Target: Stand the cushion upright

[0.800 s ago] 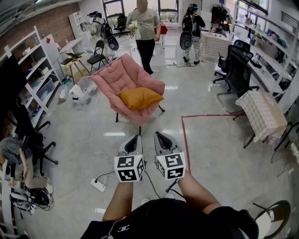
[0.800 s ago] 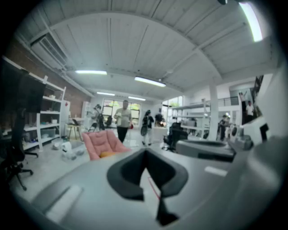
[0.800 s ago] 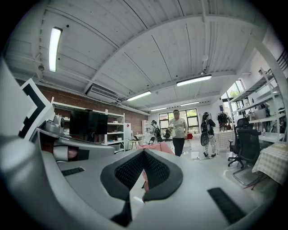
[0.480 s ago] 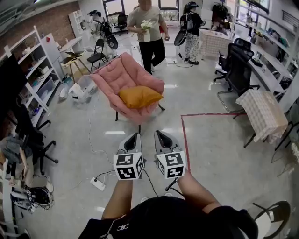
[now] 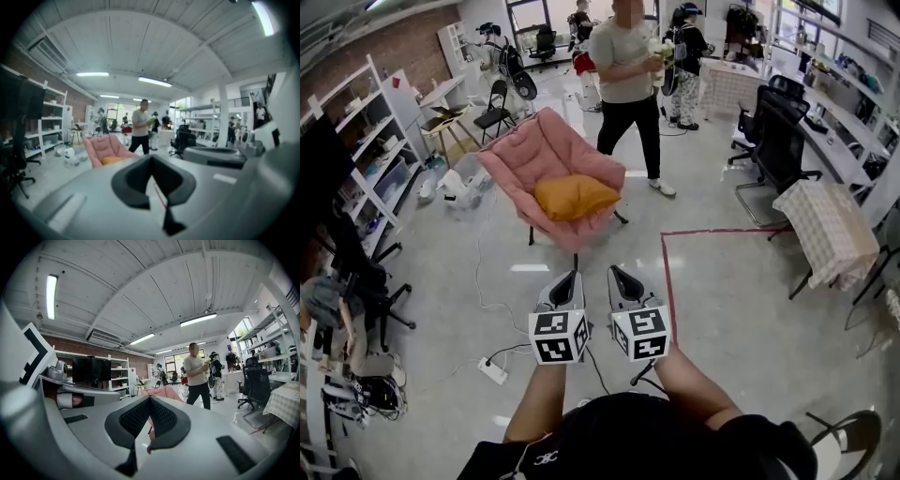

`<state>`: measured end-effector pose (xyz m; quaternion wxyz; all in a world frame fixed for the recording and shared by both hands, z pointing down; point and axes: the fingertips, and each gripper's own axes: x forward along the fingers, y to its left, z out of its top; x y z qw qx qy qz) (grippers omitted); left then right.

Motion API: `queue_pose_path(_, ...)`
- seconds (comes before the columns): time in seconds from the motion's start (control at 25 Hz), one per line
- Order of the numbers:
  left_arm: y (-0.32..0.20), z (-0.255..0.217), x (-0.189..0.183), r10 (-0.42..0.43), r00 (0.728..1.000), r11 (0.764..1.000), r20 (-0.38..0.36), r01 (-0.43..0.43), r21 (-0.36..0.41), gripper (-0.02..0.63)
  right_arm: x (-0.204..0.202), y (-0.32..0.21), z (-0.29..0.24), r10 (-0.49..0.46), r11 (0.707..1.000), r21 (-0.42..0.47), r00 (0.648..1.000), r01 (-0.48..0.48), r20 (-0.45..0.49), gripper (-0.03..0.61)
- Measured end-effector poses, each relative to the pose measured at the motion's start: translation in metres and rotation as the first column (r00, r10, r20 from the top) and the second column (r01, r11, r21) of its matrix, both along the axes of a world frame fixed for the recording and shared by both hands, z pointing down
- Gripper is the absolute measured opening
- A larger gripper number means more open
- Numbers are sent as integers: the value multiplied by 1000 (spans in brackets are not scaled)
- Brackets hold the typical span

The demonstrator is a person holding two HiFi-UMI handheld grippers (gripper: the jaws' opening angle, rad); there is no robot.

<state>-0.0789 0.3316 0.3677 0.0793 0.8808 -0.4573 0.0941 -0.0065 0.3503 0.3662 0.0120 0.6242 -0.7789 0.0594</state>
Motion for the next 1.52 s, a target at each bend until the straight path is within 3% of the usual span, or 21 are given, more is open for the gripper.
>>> queue_pose_path(0.44, 5, 18, 48, -17, 1000, 999, 8, 17, -37, -3, 49, 1, 10, -16, 1000, -27, 1000, 16, -7, -8)
queue_pose_path(0.92, -34, 40, 55, -17, 1000, 999, 20, 18, -45, -3, 65, -36, 33, 5, 999, -39, 1000, -5, 0, -8)
queue_pose_path(1.28, -99, 66, 76, 33, 999, 998, 9, -32, -54, -3, 82, -98, 54, 46, 998, -38, 999, -47, -26, -8)
queue_pose_path(1.52, -182, 75, 85, 48, 999, 996, -21, -50, -68, -3, 90, -178, 62, 65, 997, -34, 997, -66, -42, -8)
